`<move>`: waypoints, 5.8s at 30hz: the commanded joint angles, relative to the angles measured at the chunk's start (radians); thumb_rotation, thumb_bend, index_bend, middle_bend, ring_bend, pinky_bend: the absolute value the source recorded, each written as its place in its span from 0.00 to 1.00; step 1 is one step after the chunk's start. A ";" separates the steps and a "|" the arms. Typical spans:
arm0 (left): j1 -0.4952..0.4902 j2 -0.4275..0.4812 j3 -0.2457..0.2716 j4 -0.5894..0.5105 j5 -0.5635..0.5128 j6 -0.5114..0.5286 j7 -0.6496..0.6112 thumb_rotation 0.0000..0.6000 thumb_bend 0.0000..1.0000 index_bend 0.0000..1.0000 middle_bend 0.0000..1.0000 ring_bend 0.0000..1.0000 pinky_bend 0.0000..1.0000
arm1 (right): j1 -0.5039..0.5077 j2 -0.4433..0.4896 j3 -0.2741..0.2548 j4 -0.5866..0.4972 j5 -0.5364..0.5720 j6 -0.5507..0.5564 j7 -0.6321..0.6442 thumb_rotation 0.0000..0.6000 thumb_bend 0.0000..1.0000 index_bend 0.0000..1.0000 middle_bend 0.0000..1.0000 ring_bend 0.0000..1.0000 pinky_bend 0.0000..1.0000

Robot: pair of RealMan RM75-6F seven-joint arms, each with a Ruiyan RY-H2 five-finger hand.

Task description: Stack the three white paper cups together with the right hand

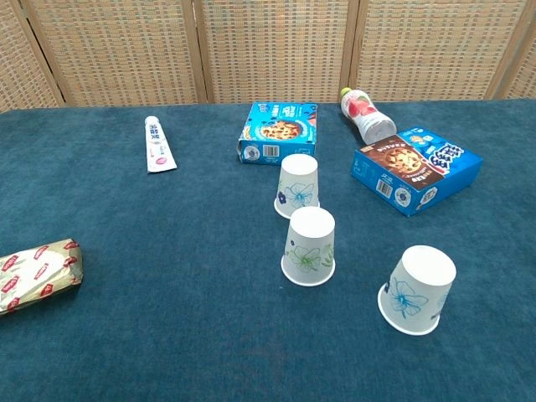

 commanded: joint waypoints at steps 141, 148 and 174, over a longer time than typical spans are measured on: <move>-0.064 -0.002 -0.045 -0.021 -0.156 -0.158 0.026 1.00 0.11 0.00 0.00 0.00 0.00 | 0.730 -0.176 0.162 -0.246 0.608 -0.705 -0.280 1.00 0.26 0.26 0.15 0.12 0.17; -0.066 -0.005 -0.056 -0.018 -0.173 -0.160 0.028 1.00 0.11 0.00 0.00 0.00 0.00 | 0.799 -0.260 0.205 -0.067 0.721 -0.768 -0.278 1.00 0.25 0.26 0.17 0.13 0.16; -0.092 -0.018 -0.086 0.006 -0.249 -0.219 0.043 1.00 0.11 0.00 0.00 0.00 0.00 | 0.934 -0.552 0.218 0.416 0.847 -0.932 -0.201 1.00 0.34 0.26 0.31 0.19 0.10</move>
